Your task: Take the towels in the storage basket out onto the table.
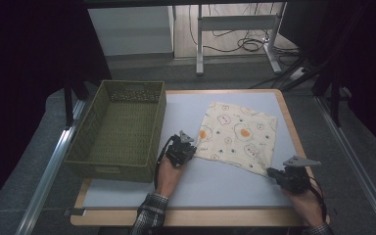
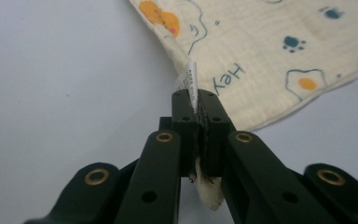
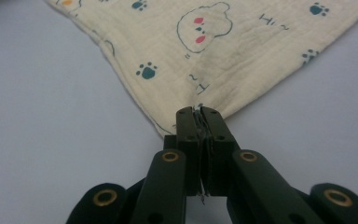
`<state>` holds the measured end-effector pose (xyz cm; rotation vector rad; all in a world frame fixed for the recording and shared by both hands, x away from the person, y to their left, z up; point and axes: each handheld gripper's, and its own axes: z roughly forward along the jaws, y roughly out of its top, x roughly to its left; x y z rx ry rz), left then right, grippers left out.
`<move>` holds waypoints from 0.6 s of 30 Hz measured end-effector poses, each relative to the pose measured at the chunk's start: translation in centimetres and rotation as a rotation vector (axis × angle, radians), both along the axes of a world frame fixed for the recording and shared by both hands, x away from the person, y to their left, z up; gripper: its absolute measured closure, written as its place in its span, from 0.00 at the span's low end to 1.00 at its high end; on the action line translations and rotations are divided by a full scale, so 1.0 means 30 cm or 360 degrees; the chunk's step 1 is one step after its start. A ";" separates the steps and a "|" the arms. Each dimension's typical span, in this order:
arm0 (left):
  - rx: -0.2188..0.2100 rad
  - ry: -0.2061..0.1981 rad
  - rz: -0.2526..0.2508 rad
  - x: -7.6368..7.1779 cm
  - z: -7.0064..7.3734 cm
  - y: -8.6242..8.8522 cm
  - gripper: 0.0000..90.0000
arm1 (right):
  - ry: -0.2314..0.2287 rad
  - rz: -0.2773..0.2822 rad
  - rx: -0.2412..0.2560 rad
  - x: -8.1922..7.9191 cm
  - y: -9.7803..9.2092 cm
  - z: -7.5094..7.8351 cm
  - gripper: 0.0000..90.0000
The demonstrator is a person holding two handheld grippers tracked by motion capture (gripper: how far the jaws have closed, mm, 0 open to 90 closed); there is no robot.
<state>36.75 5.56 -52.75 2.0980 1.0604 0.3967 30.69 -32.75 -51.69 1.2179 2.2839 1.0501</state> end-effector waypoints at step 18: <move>-0.0124 0.0074 -0.0023 -0.288 -0.037 0.064 0.94 | 0.0025 0.0118 0.0061 -0.124 -0.035 0.017 0.97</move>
